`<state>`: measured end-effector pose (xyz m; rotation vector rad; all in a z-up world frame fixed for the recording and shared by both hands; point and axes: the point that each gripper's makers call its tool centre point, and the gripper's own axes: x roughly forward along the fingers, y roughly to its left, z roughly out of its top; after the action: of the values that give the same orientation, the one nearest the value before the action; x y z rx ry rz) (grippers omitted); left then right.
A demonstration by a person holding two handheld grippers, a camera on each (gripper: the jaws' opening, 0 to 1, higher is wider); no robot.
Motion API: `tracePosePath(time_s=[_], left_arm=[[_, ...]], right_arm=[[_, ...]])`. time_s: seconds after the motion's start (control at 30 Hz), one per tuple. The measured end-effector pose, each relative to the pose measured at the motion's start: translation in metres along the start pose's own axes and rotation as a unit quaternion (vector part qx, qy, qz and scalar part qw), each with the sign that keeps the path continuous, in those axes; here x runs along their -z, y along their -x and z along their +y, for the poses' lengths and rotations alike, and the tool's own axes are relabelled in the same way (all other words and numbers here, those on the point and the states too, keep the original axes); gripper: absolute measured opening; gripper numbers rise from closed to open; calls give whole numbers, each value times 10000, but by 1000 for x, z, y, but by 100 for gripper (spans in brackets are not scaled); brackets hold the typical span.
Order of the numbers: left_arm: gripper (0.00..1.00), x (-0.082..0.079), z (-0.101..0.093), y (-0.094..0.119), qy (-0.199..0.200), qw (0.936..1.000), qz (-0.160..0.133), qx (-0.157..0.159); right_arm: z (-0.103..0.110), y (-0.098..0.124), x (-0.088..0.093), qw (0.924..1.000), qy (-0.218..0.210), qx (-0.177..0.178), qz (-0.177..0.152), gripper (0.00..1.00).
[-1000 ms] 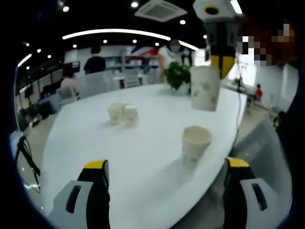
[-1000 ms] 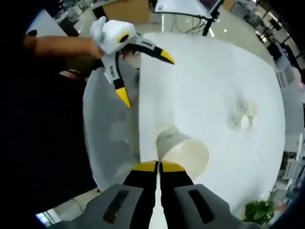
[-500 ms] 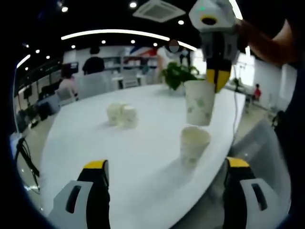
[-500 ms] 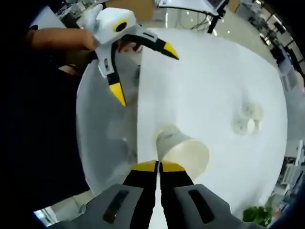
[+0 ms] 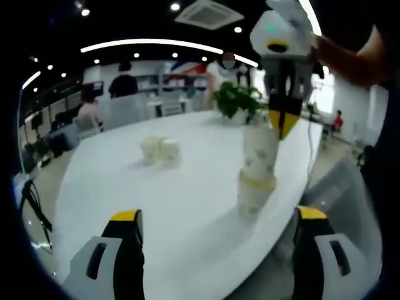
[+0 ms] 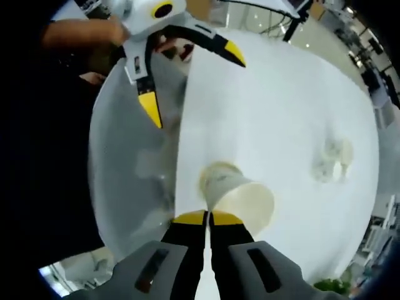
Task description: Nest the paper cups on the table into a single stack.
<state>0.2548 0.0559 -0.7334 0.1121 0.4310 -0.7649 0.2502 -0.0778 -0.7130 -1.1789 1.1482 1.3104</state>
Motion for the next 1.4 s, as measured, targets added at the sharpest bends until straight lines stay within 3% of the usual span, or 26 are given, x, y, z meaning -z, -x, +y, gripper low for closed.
tracePosePath(time_s=[0.27,0.97,1.17,1.4], left_arm=[[98,1,2,-1,-12,10000,42,-16],[98,0,2,-1,26,10000,15,-18],[97,0,3,-1,30,10000,18,-21],[98,0,2,-1,-15,10000,12,-75]], right_arm=[[5,-16,0,9999,12,-114,21,0],[-1,-54,-1,9997,164,17,159,0],[-3,-48,-4,9998,191,19,-50,0],[-8,-36,-6,9989,141,-53,-435,10]])
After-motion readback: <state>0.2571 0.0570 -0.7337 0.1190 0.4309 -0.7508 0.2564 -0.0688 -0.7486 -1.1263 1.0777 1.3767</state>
